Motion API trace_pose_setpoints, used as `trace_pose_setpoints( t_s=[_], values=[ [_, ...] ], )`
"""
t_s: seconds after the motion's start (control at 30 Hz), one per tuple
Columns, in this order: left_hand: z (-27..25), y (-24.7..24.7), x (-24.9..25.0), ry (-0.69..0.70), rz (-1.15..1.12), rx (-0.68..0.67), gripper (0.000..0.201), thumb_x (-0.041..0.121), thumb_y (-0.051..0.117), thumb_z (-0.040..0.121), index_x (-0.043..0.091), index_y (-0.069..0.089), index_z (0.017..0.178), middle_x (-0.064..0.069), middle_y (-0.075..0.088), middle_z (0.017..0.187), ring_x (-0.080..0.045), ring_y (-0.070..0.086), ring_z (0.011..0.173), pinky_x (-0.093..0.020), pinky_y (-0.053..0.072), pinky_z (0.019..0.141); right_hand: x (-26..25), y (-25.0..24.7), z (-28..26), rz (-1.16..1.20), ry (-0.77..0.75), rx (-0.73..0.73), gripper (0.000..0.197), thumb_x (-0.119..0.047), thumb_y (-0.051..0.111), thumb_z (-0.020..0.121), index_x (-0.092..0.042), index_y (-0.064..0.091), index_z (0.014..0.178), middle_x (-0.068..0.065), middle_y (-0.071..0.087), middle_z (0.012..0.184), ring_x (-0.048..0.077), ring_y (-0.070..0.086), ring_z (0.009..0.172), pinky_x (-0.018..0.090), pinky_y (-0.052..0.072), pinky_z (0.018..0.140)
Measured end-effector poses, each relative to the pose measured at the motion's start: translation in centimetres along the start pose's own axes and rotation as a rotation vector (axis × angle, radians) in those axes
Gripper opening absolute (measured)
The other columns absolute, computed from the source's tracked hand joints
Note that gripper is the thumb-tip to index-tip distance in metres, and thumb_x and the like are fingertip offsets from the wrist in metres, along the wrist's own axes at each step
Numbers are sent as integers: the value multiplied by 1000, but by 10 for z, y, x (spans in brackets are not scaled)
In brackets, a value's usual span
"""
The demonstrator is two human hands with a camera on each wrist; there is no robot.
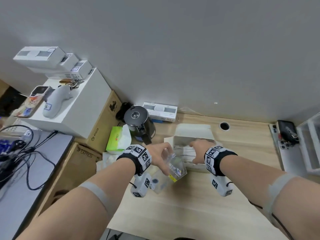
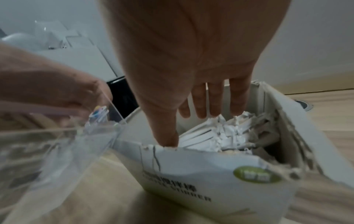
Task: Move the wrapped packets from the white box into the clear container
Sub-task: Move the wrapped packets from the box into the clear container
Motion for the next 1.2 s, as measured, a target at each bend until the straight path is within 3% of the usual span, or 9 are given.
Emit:
trace_pose_setpoints(
  t_s=[0.17, 0.27, 0.4, 0.63, 0.73, 0.83, 1.0, 1.1, 1.2],
  values=[
    [10, 5, 1, 34, 14, -69, 78, 38, 95, 59, 41, 48, 122, 15, 58, 111, -10, 62, 97, -24, 48, 75, -3, 17, 16, -150, 22, -34, 71, -41, 73, 75, -21, 45, 136, 7, 52, 129, 29, 51, 119, 48, 54, 89],
    [15, 9, 2, 31, 6, -92, 83, 47, 93, 50, 45, 48, 119, 12, 61, 120, -9, 64, 97, -27, 51, 79, -3, 24, 23, -207, 46, -47, 72, -39, 74, 76, -20, 41, 137, 7, 53, 129, 30, 51, 120, 49, 52, 91],
    [24, 13, 1, 24, 9, -109, 87, 56, 92, 44, 48, 50, 120, 15, 60, 125, -10, 65, 105, -34, 56, 94, -3, 31, 32, -270, 66, -38, 68, -33, 74, 76, -17, 43, 135, 6, 54, 130, 28, 52, 121, 44, 48, 94],
    [31, 13, 2, 34, -19, -146, 93, 54, 93, 41, 37, 54, 124, 11, 60, 125, -12, 65, 106, -39, 56, 98, -10, 30, 39, -270, 58, -19, 69, -38, 76, 75, -14, 46, 132, 6, 54, 130, 26, 53, 121, 41, 46, 97],
    [30, 12, 4, 44, -36, -166, 91, 51, 94, 45, 35, 53, 125, 11, 59, 125, -10, 64, 104, -37, 56, 96, -13, 28, 38, -290, 65, -31, 64, -32, 76, 76, -12, 49, 131, 8, 55, 130, 27, 53, 120, 41, 48, 93],
    [30, 13, 4, 51, -65, -178, 88, 46, 95, 49, 35, 53, 126, 11, 59, 125, -7, 63, 97, -32, 55, 90, -16, 26, 35, -334, 66, -70, 46, -17, 70, 78, -13, 58, 122, 9, 58, 123, 27, 56, 115, 38, 50, 87],
    [30, 13, 3, 37, -68, -165, 88, 49, 94, 48, 39, 52, 125, 12, 59, 125, -9, 64, 102, -36, 55, 97, -16, 19, 30, -303, 73, -115, 31, -8, 66, 81, -14, 64, 111, 1, 66, 96, 23, 65, 86, 31, 51, 68],
    [29, 13, 3, 37, -69, -140, 89, 50, 93, 47, 37, 53, 125, 12, 59, 126, -9, 64, 101, -36, 56, 97, -14, 18, 29, -287, 60, -103, 35, -8, 65, 82, -13, 56, 116, 1, 68, 102, 23, 68, 90, 31, 49, 65],
    [28, 15, 3, 43, -93, -122, 87, 44, 94, 50, 34, 53, 126, 9, 59, 126, -7, 64, 93, -31, 56, 90, -17, 19, 28, -323, 51, -115, 28, -9, 65, 82, -15, 64, 109, 1, 67, 95, 23, 66, 85, 31, 49, 66]
  ],
)
Point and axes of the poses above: each hand's wrist, its own z-axis towards the middle knuckle, its own y-axis out of the palm, x = y × z, the point moved 9 cm from there along z, towards the middle knuckle
